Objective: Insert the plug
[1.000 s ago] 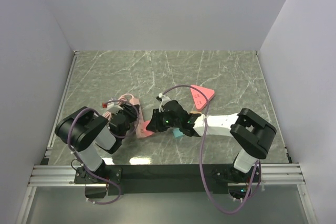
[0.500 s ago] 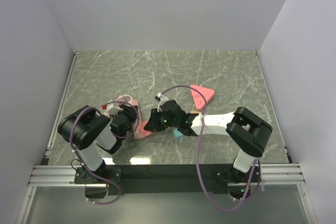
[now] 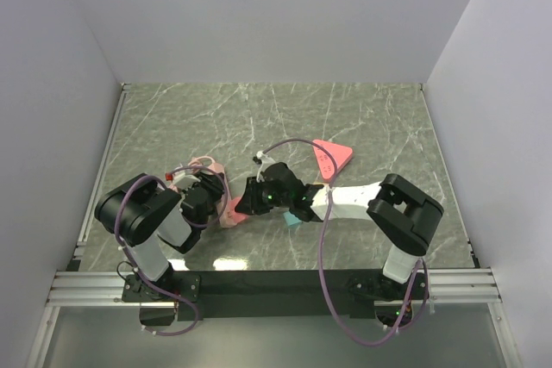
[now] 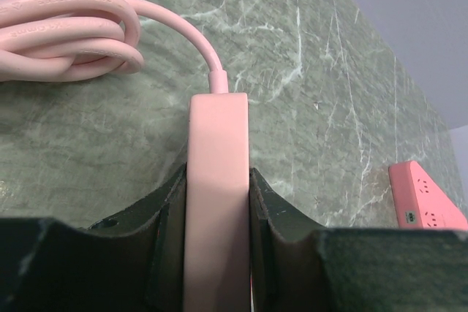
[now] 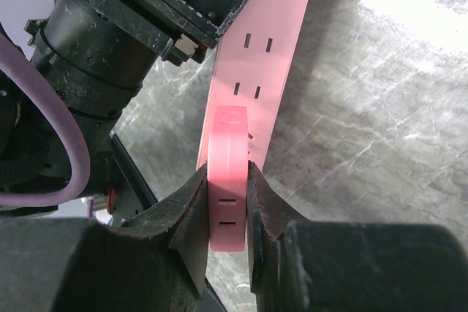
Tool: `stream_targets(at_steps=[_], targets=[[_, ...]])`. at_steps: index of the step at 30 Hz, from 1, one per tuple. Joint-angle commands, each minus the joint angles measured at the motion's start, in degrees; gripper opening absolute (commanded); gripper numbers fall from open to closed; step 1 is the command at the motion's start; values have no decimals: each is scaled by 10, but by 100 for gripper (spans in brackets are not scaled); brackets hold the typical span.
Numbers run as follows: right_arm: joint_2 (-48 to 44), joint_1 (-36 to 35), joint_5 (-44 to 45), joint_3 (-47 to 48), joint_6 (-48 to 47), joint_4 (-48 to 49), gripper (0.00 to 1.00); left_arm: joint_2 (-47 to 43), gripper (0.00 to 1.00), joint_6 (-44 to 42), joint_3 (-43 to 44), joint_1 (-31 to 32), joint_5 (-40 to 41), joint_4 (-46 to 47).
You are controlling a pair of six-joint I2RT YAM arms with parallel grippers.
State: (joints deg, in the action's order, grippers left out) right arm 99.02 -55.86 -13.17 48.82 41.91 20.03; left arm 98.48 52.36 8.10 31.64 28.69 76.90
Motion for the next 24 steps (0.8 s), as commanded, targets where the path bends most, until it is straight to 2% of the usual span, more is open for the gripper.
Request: stream_targets(at_steps=[1,13,24], targets=[[55,-36,-34,8,-12,-30,0,10,0,-7,24,25,8,107],[72,-53,-41,28,-10,-45,0,15,0,-8,31,27,12,102],[93,-70,-59,24,10,-19,0,11,0,-10,38,31,16,105]])
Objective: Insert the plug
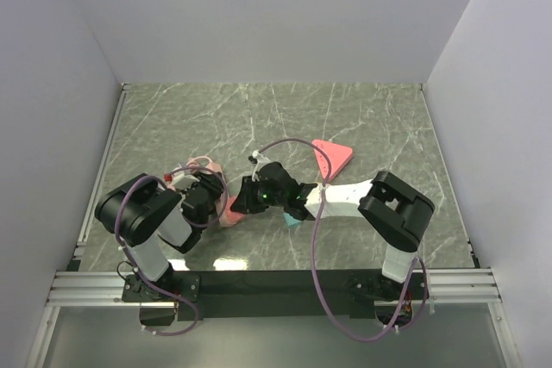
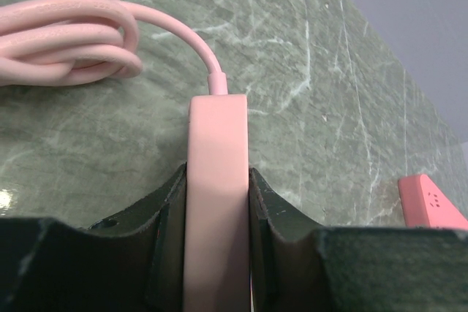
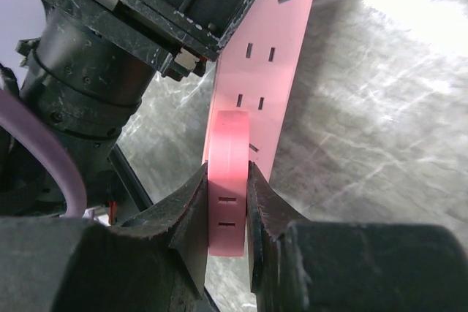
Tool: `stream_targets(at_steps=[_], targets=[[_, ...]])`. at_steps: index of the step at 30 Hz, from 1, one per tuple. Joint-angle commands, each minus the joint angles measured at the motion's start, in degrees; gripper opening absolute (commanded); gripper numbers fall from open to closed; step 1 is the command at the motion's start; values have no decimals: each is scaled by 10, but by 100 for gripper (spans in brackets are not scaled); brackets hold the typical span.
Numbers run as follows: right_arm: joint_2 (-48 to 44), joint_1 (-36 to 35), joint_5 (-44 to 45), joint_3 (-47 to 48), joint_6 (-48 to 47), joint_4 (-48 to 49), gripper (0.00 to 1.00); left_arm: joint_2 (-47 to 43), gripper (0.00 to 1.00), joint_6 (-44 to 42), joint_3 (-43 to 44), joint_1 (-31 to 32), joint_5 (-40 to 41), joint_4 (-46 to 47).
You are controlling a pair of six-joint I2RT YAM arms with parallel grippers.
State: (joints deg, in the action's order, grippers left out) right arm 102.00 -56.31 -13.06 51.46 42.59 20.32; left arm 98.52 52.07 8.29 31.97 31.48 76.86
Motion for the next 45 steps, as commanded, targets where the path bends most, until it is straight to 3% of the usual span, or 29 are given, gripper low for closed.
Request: stream_targets(at_steps=[1,10,18,21,22,29,37,39,40,44,45], targets=[[65,-66,-63,-4,6,-17,0,10,0,-9,36,28,-11,104],[73,-75,-72,-2,12,-5,0,4,0,-14,37,29,-6,100],[24,-56,-32,-13,-12,-34,0,5,0,-32,32,29,-40,117],[-15,-45,-7,-18,-36,-55,14,18,0,-36,24,29,-67,145],[-24,-44,12,-15,-43,-62,29,20,0,-36,23,29,-70,149],[-106,-38,78,-13,-101,-90,80,17,0,-57,19,29,-98,161],[-208,-11,186,-33,-142,-171,85,-48,0,-98,26,28,-142,88],[-245,7,212,-52,-150,-192,86,-72,11,-101,29,29,-156,57],[-259,15,219,-60,-152,-197,86,-81,30,-101,30,29,-164,45],[-330,49,245,-91,-160,-229,88,-143,67,-106,39,29,-165,-54],[-340,54,253,-95,-162,-240,89,-153,71,-109,40,29,-165,-71]])
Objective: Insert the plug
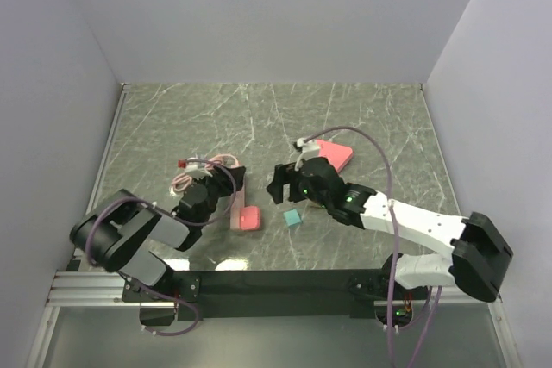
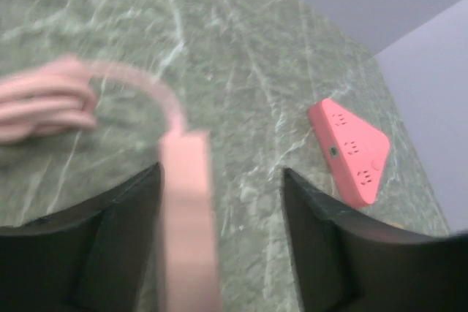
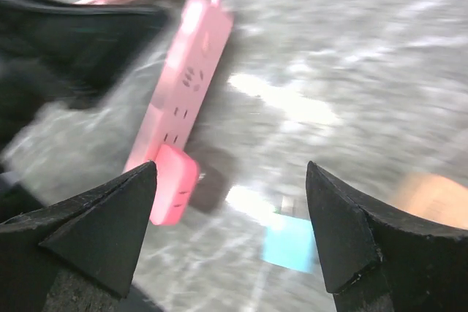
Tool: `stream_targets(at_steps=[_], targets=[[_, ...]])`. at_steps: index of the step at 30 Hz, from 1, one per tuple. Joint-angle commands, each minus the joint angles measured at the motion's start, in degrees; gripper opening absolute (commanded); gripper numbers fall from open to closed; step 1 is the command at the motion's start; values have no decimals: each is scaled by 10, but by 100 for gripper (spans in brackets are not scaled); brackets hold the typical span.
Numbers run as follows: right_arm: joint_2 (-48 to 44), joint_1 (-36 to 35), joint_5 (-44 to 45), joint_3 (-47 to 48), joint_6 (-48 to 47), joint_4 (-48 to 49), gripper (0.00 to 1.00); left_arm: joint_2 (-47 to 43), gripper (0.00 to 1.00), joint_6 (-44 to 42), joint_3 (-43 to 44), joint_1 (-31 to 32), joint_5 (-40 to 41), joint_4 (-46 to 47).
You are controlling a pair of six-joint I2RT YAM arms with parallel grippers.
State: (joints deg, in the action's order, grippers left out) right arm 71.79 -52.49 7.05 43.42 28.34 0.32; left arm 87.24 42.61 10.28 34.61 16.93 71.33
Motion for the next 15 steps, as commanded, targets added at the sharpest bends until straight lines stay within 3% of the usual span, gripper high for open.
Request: stream_targets(at_steps=[1,4,9,15], targets=[[-45,26,59,-24,-21,-45,89,-51,81,-20,22,3,-16,-29],[-72,50,68,-35,-21,-70,90,-90,94,-30,37,3,-5,-102],[-88,63,32,-48,-22,-84,89,-157,98,-41,42,3,33,-198],[-13,32,-26,-42,-24,-101,81,-205,99,-74,87,2,14,-295]])
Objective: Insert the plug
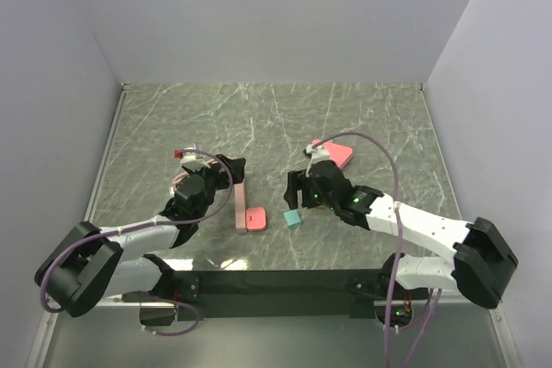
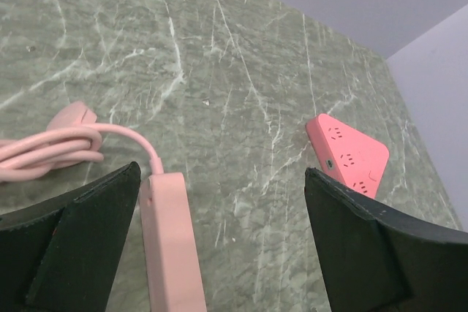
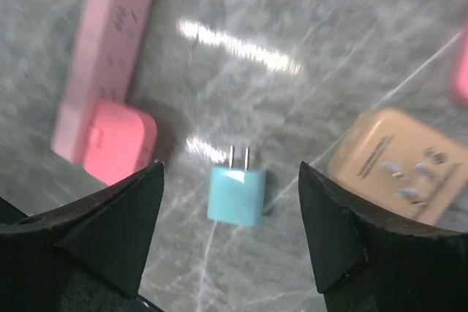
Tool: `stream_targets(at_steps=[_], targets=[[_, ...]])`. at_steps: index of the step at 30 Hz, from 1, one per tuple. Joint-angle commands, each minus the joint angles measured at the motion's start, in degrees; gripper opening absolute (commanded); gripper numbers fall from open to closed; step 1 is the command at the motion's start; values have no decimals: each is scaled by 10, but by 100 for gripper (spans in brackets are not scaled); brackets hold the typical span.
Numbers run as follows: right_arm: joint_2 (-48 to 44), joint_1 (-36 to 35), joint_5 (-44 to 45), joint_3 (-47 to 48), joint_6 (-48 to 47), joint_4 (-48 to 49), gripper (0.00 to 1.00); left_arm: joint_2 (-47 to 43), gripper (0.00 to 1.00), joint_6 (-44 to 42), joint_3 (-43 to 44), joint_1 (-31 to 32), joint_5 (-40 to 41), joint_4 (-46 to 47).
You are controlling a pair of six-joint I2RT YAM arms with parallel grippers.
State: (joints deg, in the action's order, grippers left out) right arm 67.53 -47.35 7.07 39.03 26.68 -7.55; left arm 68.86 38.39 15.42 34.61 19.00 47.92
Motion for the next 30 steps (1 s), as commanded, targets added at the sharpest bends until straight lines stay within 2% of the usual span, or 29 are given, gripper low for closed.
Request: stream_targets(at_steps=[1,5,12,22,26,27,30], targets=[[45,-26,-23,6,-9,-30,80,-25,99,-36,40,1,-17,-79],[60,-49,-6,13,-6,-54,76,-46,99,-41,44,-1,-48,-96],[105,-55,-24,8,4,-30,68,-65,97,-50,38,-4,-73,-111],[180,-59,0,39,0,-14,67,-76,94,-60,36,-14,-92,-115],[199,-63,-4,52,-11,-15,50,-80,93,-63,38,-16,-109,-121],[199,-63,-3,54,-14,-18,42,-82,91,-67,42,-19,-120,-124],[170,-65,-4,60,-40,-26,29,-90,86,-68,52,-27,-187,-138]])
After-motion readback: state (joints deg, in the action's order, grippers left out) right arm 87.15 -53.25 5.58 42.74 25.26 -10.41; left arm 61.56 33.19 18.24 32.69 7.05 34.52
